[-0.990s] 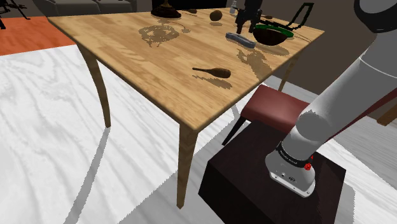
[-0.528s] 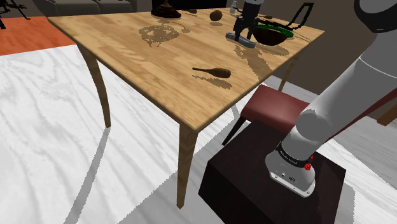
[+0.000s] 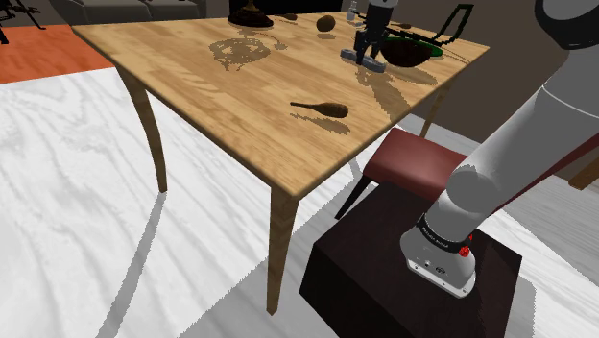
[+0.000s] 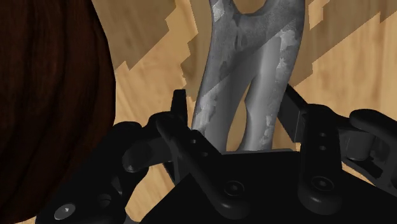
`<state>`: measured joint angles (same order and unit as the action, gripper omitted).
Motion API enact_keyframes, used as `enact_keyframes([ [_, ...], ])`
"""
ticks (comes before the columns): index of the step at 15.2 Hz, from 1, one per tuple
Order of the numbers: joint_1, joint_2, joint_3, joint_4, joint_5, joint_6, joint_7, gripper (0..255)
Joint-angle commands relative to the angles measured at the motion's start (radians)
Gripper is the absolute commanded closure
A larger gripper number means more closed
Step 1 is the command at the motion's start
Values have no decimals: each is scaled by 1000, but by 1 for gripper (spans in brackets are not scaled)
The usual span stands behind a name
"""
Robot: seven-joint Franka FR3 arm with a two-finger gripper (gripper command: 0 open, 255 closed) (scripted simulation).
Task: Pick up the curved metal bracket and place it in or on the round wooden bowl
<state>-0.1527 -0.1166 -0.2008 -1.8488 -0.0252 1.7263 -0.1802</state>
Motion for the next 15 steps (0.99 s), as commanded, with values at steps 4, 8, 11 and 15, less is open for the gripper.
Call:
enact_keyframes([
  [4,0,1,0,0,0,-1,0,255],
  [8,0,-1,0,-3,0,0,0,255],
  [11,0,2,0,28,1,-27,0,255],
  [15,1,9,0,89,2,-82,-2,255],
])
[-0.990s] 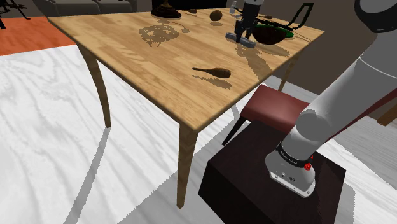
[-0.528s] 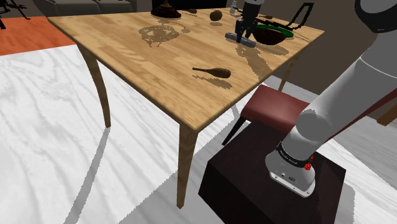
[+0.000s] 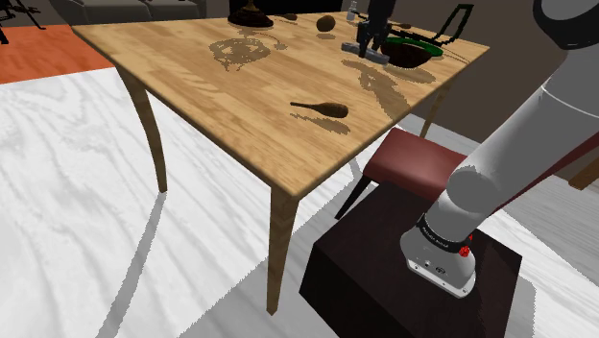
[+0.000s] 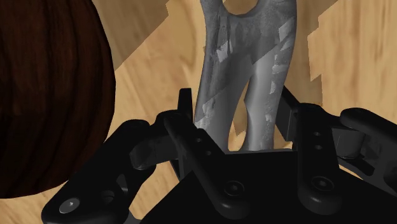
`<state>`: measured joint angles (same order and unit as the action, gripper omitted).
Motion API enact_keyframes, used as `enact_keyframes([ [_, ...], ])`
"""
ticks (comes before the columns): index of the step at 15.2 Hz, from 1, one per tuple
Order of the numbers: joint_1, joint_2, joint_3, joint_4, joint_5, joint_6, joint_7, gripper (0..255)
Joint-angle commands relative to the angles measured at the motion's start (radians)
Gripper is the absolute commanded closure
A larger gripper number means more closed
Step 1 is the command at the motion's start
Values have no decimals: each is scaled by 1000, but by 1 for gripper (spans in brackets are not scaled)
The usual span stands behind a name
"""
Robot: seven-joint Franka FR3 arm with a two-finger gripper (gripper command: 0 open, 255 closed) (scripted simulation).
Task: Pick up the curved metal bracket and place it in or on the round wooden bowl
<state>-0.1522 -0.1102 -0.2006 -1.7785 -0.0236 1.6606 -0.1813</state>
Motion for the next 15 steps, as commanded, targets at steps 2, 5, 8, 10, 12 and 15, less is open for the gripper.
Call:
enact_keyframes([
  [2,0,8,0,52,1,-44,-1,255],
  [5,0,17,-1,103,3,-86,-3,255],
  [8,0,29,-1,157,6,-129,-5,255],
  [10,0,38,-2,195,7,-158,-6,255],
  [12,-1,48,-3,235,9,-188,-8,255],
  [15,-2,67,-4,299,13,-233,-11,255],
])
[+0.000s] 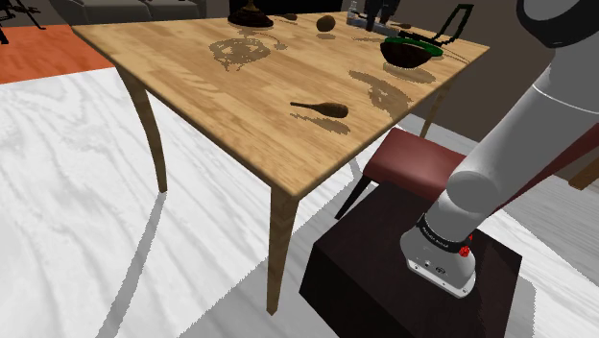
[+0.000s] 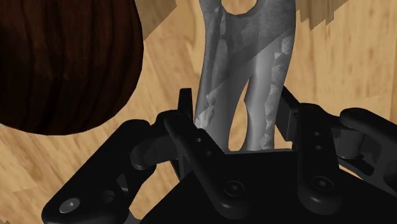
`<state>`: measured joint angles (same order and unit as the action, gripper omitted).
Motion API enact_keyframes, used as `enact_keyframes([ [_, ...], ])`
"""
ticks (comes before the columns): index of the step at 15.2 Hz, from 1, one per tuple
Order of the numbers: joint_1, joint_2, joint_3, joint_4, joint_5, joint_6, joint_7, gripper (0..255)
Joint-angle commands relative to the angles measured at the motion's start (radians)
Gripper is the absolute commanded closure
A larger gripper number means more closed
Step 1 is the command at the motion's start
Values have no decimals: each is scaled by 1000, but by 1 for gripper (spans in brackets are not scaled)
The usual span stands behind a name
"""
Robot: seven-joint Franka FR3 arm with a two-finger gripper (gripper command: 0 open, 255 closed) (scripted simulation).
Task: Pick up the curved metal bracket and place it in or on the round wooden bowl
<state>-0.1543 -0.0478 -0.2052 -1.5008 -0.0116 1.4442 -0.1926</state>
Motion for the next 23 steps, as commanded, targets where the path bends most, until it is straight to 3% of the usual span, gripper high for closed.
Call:
enact_keyframes([
  [1,0,11,0,43,2,-33,-1,255],
  [15,-159,52,-173,100,8,-49,-331,255],
  [23,-158,10,-172,-46,-7,58,-329,255],
])
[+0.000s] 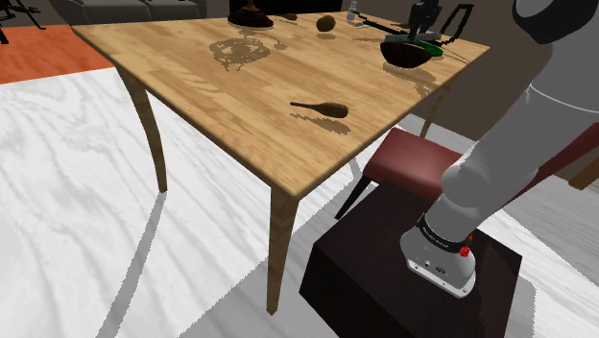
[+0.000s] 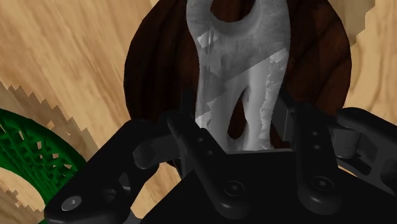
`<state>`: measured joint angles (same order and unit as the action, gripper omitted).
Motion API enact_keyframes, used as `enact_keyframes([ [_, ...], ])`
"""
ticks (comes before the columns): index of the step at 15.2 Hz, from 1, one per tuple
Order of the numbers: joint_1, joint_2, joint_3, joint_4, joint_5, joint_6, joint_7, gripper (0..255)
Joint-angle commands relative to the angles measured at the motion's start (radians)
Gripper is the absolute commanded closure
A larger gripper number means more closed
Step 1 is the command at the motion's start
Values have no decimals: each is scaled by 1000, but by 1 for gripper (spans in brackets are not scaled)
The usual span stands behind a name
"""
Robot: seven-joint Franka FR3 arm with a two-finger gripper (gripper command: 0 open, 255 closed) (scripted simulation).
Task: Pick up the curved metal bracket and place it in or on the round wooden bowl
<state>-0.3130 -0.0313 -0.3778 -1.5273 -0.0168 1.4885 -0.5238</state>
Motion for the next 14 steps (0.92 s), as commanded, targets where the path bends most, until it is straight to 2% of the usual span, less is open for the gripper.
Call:
enact_keyframes([
  [1,1,-12,2,-39,-4,29,3,255],
  [6,3,-33,4,-133,-12,103,10,255],
  [13,3,-33,4,-133,-12,103,10,255],
  [14,3,-33,4,-133,-12,103,10,0],
])
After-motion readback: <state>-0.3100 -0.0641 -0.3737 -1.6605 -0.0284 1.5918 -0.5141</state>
